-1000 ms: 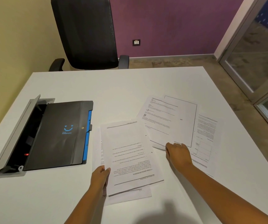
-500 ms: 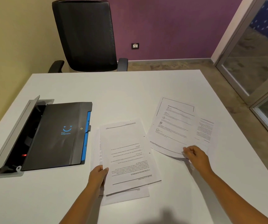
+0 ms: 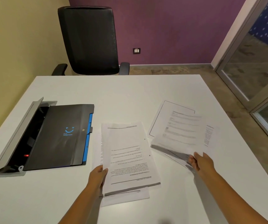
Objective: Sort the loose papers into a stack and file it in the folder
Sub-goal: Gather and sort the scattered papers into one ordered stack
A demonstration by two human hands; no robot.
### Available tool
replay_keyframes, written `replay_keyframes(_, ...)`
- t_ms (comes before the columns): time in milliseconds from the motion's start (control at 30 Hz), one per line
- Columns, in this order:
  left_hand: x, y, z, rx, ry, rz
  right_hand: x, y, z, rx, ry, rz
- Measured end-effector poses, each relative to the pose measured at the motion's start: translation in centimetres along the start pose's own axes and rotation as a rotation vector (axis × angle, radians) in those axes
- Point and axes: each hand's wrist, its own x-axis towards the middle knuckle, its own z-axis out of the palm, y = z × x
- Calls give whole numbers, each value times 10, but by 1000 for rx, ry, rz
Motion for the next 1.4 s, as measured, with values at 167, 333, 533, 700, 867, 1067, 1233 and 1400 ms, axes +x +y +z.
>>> replay_keyframes(167,0,0,1,-71,-19,-9,-10,-5,-2,4,-159,-87)
replay_keyframes(333,-1,6,5,-166,-64,-71,-28,23,15,-284,-337,-46)
replay_keyframes(533,-5,15,13,-180,-133,-134,-46,52,40,-464,-429,-44)
replay_keyframes(700,-4,10,15,-108,-242,-28,-48,59,50,-767,-463,-233)
replay_keyframes(867,-6,17,8,-18,-262,31,-43,52,49,-744,-272,-384)
replay_keyframes(1067,-14,29,0,-46,-313,134,-39,28,55,-575,-388,-335)
replay_keyframes(1233,-21,46,1,-124,-338,249,-54,8,70,-403,-554,-423)
replay_keyframes(1400,-30,68,2,-97,-229,409,-70,-8,85,-312,-602,-581)
